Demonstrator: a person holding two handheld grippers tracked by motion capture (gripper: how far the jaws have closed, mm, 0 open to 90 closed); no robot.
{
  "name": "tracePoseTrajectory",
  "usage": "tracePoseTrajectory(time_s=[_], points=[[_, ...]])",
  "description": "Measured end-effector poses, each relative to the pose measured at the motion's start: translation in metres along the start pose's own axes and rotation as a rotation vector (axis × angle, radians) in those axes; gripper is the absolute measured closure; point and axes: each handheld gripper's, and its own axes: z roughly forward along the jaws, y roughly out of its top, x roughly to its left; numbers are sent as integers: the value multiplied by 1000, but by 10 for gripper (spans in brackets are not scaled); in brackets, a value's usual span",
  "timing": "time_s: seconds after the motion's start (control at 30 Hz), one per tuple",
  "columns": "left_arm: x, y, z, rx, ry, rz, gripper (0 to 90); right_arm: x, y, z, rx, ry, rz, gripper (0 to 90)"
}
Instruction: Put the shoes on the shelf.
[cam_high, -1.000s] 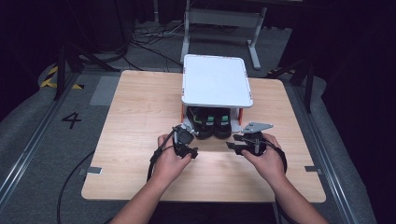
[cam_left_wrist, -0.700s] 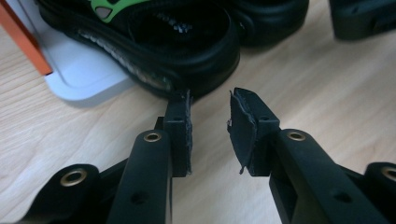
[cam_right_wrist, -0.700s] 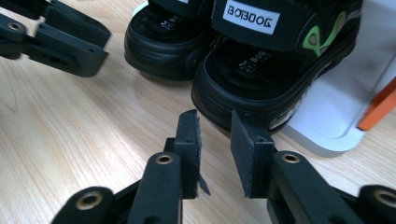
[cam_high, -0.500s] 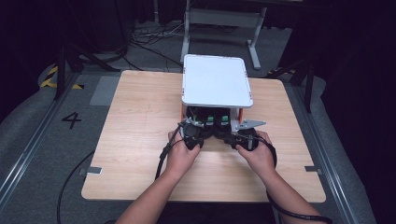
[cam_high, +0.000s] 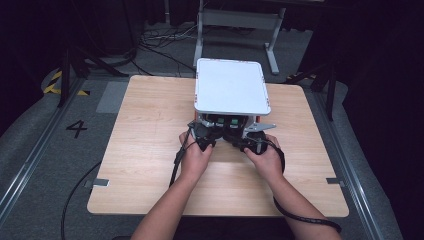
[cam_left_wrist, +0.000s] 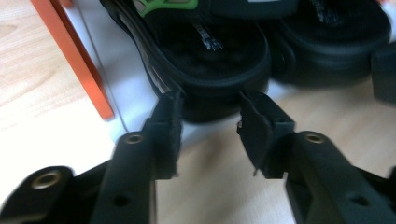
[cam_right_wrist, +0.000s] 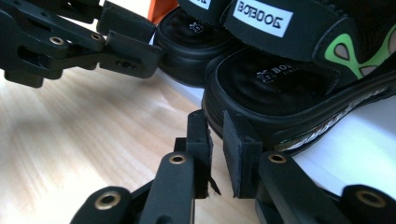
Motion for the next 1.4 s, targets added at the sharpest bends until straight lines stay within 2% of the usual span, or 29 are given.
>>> tracePoseTrajectory(time_s=[0.1, 0.17, 0.2, 0.27, 0.37, 0.43, 0.5, 0.57, 0.6, 0.7, 0.73, 0.77, 0.83, 0.9, 0.93, 0.97, 1.0, 1.03, 1.07, 1.1, 1.23, 1.27, 1.3, 1.33, 1.4], points=[[1, 4, 6, -23, -3, -1, 578, -10, 0, 1, -20, -29, 11, 810], [1, 5, 10, -36, -11, -17, 583, -16, 2, 2, -27, -43, 24, 809], [2, 5, 13, -47, 5, -28, 583, -18, 3, 2, -26, -49, 25, 809], [4, 7, 17, -64, -16, -41, 583, -22, 6, 5, -24, -68, 11, 807], [7, 11, 21, -66, -19, -75, 589, -25, 8, 9, -27, -94, -6, 808], [9, 16, 22, -65, -16, -83, 589, -26, 7, 11, -37, -98, -11, 806], [11, 16, 26, -93, -43, -78, 590, -27, 6, 14, -59, -118, -26, 805], [12, 16, 29, -97, -43, -77, 590, -29, 5, 16, -77, -120, -13, 815], [12, 16, 29, -101, -39, -86, 589, -32, 4, 18, -92, -123, -24, 817], [13, 16, 30, -106, -42, -82, 586, -33, 3, 20, -101, -125, -16, 816], [12, 16, 29, -107, -19, -102, 583, -33, 3, 20, -105, -123, -16, 809], [12, 15, 29, -107, -24, -109, 576, -33, 2, 20, -110, -118, -15, 782], [11, 14, 27, -78, -52, -105, 543, -31, 1, 19, -128, -109, -24, 653], [9, 11, 21, -66, -56, -77, 513, -25, -1, 13, -125, -111, -47, 632], [7, 9, 17, -50, -60, -85, 498, -23, -2, 7, -126, -108, -54, 618], [7, 8, 14, -33, -62, -73, 479, -22, -3, 3, -127, -102, -56, 611], [8, 6, 9, -19, -47, -54, 451, -20, -4, -2, -128, -92, -57, 595], [8, 6, 9, -19, -47, -54, 439, -20, -4, -2, -128, -92, -57, 595], [8, 5, 4, -4, -36, -33, 439, -19, -6, -11, -142, -55, -39, 569], [7, 4, -1, 4, -34, -29, 426, -18, -7, -16, -143, -36, -27, 552], [5, -2, -27, 17, -51, -12, 364, -12, -4, -43, -170, -7, -29, 482], [5, -4, -34, 19, -75, -21, 342, -12, -2, -50, -170, -5, -30, 457], [7, -8, -44, 11, -108, -37, 331, -12, -1, -57, -167, 15, -21, 436], [9, -10, -52, -2, -120, -42, 324, -14, 1, -64, -170, 68, 23, 435], [14, -13, -71, -12, -114, -26, 304, -18, 1, -78, -181, 95, 79, 443]])
